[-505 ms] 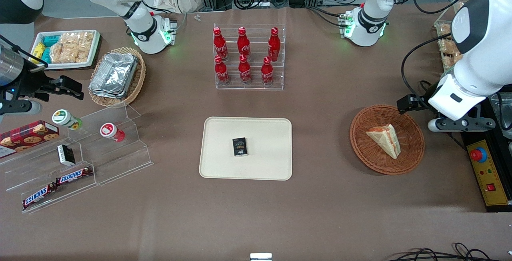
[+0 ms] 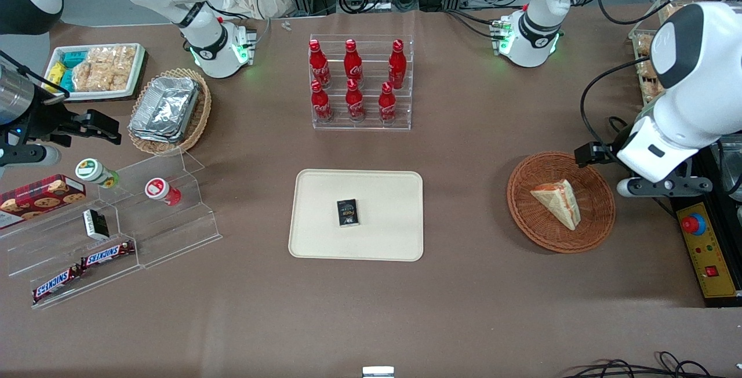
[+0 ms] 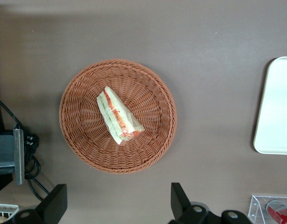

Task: Place sandwich from basket to tray
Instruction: 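Move the left gripper over the wrapped sandwich in the wicker basket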

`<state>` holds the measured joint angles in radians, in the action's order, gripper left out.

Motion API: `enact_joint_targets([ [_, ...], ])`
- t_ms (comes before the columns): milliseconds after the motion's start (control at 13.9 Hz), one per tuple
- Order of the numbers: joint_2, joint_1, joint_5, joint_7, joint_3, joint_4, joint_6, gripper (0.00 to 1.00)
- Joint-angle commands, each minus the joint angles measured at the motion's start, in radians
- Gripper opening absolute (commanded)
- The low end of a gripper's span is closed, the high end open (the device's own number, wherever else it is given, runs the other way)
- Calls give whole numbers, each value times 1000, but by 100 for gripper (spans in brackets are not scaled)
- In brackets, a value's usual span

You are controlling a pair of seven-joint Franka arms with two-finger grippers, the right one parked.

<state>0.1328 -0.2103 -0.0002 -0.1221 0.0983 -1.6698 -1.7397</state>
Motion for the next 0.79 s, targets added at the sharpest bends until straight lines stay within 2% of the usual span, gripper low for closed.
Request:
enact_joint_targets([
  [0, 45, 17, 43, -51, -8, 2, -17, 100],
  [144, 45, 17, 61, -228, -8, -63, -96, 100],
  [505, -1, 17, 60, -371, 35, -396, -494, 100],
  [722, 11, 17, 60, -485, 35, -508, -670, 100],
])
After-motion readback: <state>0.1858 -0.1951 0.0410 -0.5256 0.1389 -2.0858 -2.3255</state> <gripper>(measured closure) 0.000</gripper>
